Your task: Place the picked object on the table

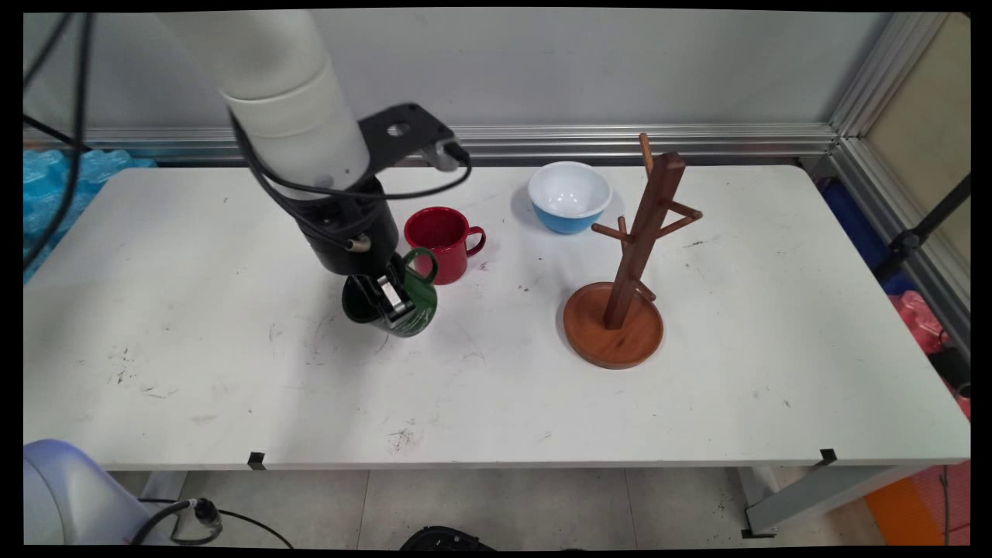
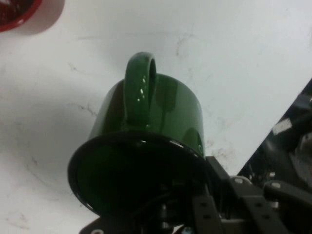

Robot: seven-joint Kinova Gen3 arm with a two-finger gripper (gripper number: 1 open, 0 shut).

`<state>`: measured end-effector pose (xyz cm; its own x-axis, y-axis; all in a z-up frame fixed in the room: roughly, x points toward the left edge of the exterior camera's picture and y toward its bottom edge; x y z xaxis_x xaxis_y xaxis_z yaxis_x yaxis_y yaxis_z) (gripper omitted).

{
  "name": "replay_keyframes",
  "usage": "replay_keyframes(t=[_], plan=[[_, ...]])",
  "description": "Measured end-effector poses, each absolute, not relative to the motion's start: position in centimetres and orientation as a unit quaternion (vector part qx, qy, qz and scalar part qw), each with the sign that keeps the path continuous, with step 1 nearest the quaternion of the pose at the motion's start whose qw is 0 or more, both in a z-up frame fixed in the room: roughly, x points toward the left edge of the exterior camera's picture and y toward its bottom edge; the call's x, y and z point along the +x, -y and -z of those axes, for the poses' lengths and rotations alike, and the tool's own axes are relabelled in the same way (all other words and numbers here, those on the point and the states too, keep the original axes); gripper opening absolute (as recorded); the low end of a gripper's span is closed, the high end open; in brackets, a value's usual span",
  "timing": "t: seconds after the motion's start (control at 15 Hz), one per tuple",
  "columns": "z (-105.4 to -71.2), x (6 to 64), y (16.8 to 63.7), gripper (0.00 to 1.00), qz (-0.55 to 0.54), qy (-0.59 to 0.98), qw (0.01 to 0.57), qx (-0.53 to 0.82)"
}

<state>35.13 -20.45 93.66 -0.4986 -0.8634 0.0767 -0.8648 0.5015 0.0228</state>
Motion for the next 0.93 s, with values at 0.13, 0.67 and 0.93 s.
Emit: replay_keyframes(t=[0.13, 0.67, 0.93], plan=[[-92.5, 35.0, 21.6, 0.00, 0.002, 0.869, 0.020, 0.495], [-88.8, 33.6, 25.5, 0.00, 0.026, 0.874, -0.030, 0.485], [-87.6, 32.5, 26.6, 0.00, 0.037, 0.867, -0.052, 0.494]])
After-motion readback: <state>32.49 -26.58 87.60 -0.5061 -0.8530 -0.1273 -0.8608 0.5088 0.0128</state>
